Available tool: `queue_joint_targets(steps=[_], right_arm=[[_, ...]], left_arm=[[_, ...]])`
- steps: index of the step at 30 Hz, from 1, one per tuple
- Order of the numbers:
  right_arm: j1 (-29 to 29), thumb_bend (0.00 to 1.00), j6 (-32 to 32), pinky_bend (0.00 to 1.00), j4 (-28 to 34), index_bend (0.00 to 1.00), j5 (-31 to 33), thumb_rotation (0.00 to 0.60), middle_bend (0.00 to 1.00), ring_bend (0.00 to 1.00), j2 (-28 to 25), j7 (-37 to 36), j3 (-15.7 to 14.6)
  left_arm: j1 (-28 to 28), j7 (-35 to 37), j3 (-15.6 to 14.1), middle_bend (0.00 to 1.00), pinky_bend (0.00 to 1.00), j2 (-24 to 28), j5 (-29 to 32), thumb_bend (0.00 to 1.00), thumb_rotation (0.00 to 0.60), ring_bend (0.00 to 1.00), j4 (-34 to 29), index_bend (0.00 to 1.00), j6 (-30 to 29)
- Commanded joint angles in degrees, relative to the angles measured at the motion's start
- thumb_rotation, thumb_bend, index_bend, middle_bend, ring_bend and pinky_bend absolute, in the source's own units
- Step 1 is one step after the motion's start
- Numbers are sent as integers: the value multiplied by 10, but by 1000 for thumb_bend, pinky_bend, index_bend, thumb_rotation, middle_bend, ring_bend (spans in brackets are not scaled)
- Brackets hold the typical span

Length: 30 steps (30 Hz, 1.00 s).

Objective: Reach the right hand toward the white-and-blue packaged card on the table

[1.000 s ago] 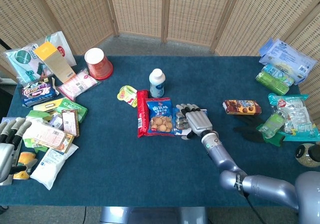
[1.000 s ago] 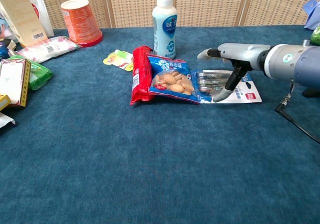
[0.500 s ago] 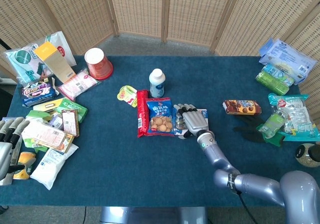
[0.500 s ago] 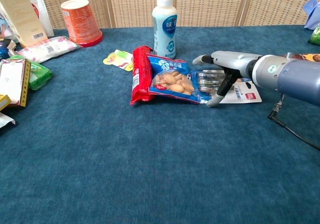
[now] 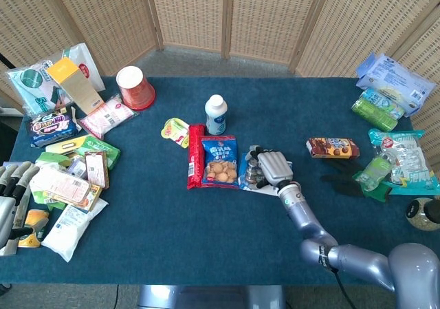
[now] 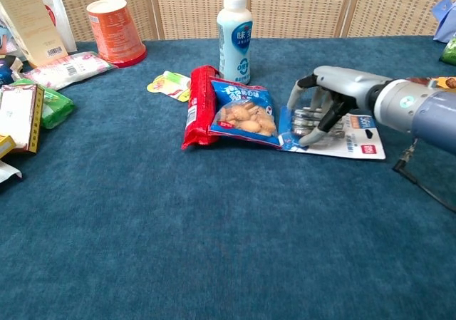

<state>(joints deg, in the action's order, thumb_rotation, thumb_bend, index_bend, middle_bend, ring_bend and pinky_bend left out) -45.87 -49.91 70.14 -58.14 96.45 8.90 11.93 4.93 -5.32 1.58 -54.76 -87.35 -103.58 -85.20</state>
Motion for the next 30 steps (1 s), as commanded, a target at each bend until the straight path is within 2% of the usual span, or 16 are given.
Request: queue_joint_targets(steps=[1, 8, 18, 24, 30], right_arm=[[13, 0, -20, 708, 34, 554, -14, 600, 800, 540, -32, 5, 2], [35, 0, -70, 708, 142, 558, -30, 600, 801, 546, -124, 37, 16], [41, 0, -111, 709, 285, 560, -12, 600, 801, 546, -233, 93, 59], [34, 0, -123, 708, 339, 560, 6, 600, 801, 546, -270, 119, 78], [26, 0, -130, 709, 366, 560, 22, 600, 800, 546, -288, 136, 86]], left_arm=[[0, 2, 0, 0, 0, 1, -1, 0, 600, 0, 0, 99, 0], [2, 7, -2, 0, 0, 1, -8, 0, 600, 0, -1, 100, 1], [1, 8, -6, 0, 0, 2, -23, 0, 600, 0, -7, 99, -4], [0, 5, -8, 0, 0, 1, -27, 0, 600, 0, -10, 99, -4], [1, 0, -10, 0, 0, -1, -28, 0, 600, 0, -10, 99, -1]])
